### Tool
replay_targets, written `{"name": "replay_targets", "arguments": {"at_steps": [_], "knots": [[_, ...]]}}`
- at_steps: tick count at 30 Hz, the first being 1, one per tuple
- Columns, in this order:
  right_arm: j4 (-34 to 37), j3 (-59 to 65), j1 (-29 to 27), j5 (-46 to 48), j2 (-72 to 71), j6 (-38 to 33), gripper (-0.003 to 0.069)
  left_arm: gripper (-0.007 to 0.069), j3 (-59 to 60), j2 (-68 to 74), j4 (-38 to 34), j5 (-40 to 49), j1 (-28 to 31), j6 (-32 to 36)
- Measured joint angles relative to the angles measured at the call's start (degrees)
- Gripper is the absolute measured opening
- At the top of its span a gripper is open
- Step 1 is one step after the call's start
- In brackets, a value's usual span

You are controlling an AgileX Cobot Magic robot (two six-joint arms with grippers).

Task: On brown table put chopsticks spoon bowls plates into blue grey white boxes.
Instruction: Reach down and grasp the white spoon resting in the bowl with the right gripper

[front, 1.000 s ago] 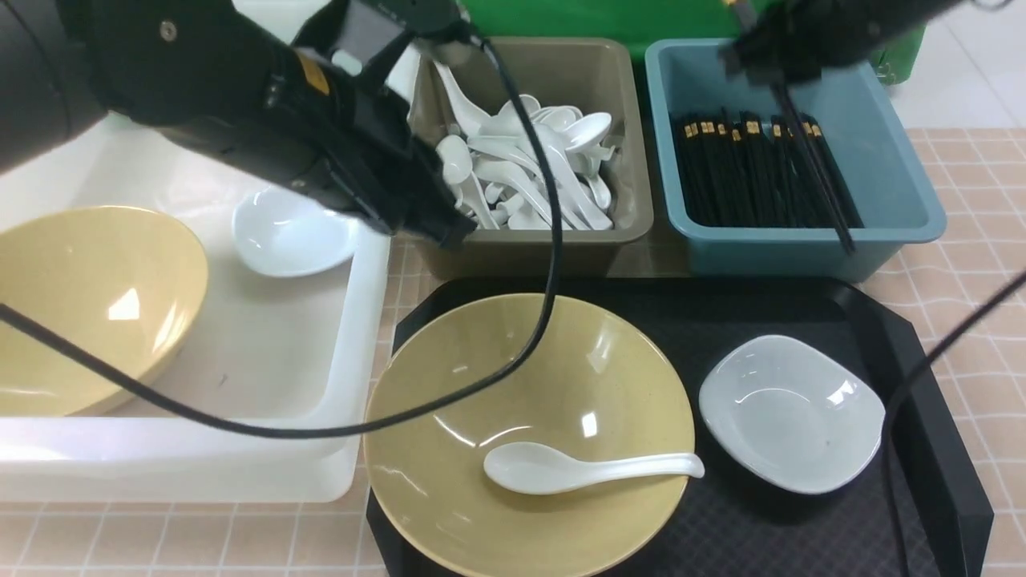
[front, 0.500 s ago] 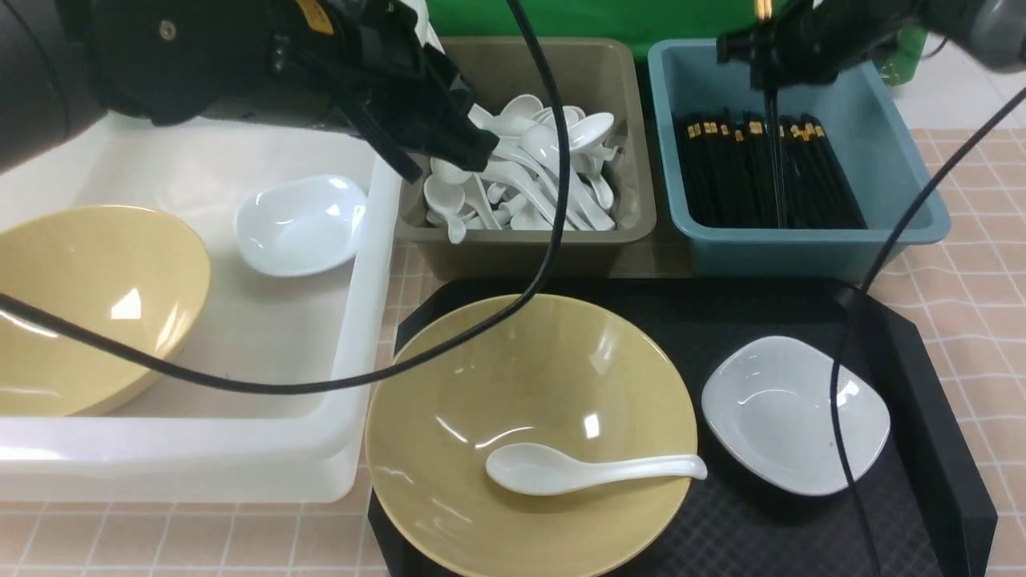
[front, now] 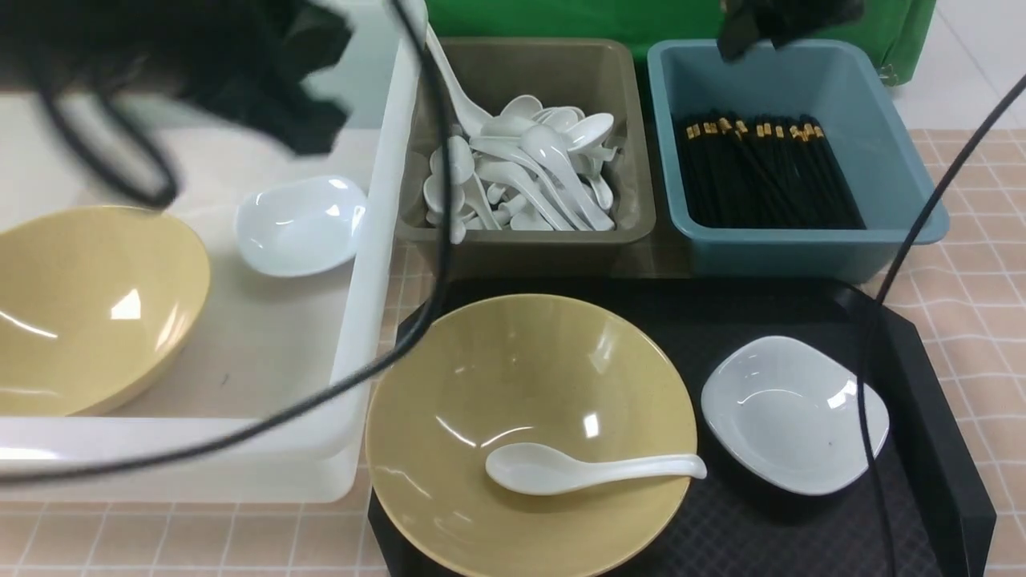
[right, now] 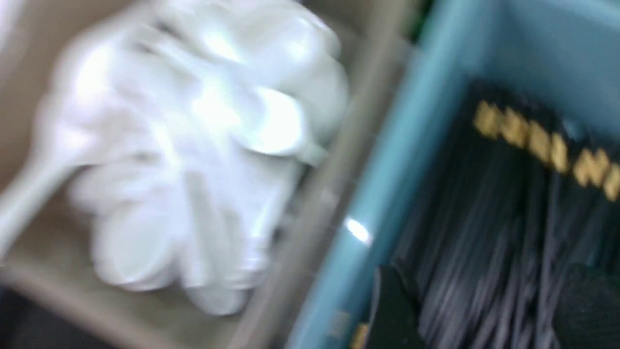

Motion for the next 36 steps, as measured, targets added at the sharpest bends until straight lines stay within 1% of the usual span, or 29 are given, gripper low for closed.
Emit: {"name": "replay_targets", "arguments": {"at_steps": [2, 3, 4, 8, 9, 10, 12, 17, 21, 26, 31, 36], "knots": [[1.14, 1.29, 2.41, 0.05, -3.95, -3.43, 0.0467, 0.0004, 3.05, -3.53, 0.3, 2.7, 0.34, -1.02], [1.2, 1.74, 3.0, 0.05, -5.18, -4.06, 0.0467, 0.0004, 4.25, -4.85, 0.44, 3.13, 0.35, -1.16], [1.27, 4.99, 5.85, 0.11, -8.95, -6.85, 0.0467, 0.0004, 8.51, -9.57, 0.43, 4.86, 0.4, -1.43], [1.21, 13.54, 12.03, 0.3, -15.35, -12.98, 0.0467, 0.0004, 15.87, -17.44, -0.22, 5.62, 0.4, -1.68], [1.15, 14.04, 12.03, 0.3, -15.66, -12.98, 0.0467, 0.0004, 16.66, -18.26, -0.22, 5.69, 0.4, -1.69], [0.72, 17.54, 14.47, 0.47, -17.5, -15.2, 0.0467, 0.0004, 19.24, -20.94, -0.27, 5.68, 0.4, -1.75], [-0.55, 22.33, 17.41, 0.54, -19.52, -17.48, 0.0467, 0.0004, 21.99, -23.79, -0.27, 5.58, 0.4, -1.88], [-3.71, 33.99, 23.78, 0.27, -21.82, -18.68, 0.0467, 0.0004, 26.2, -27.87, -2.33, 3.67, 0.4, -2.36], [-4.42, 42.25, 27.79, 0.01, -21.53, -19.41, 0.0467, 0.0004, 26.68, -28.22, -6.25, 2.91, 0.4, -2.36], [-4.74, 47.88, 30.65, -0.21, -19.83, -23.29, 0.0467, 0.0004, 27.64, -28.22, -9.11, 1.29, 0.4, -2.36], [-4.93, 48.33, 30.79, -0.86, -16.25, -23.64, 0.0467, 0.0004, 29.91, -28.22, -9.59, -0.49, 0.4, -2.36], [-4.95, 48.33, 30.84, -1.35, -12.17, -23.69, 0.0467, 0.0004, 31.44, -28.22, -9.65, -0.46, 0.4, -2.36]]}}
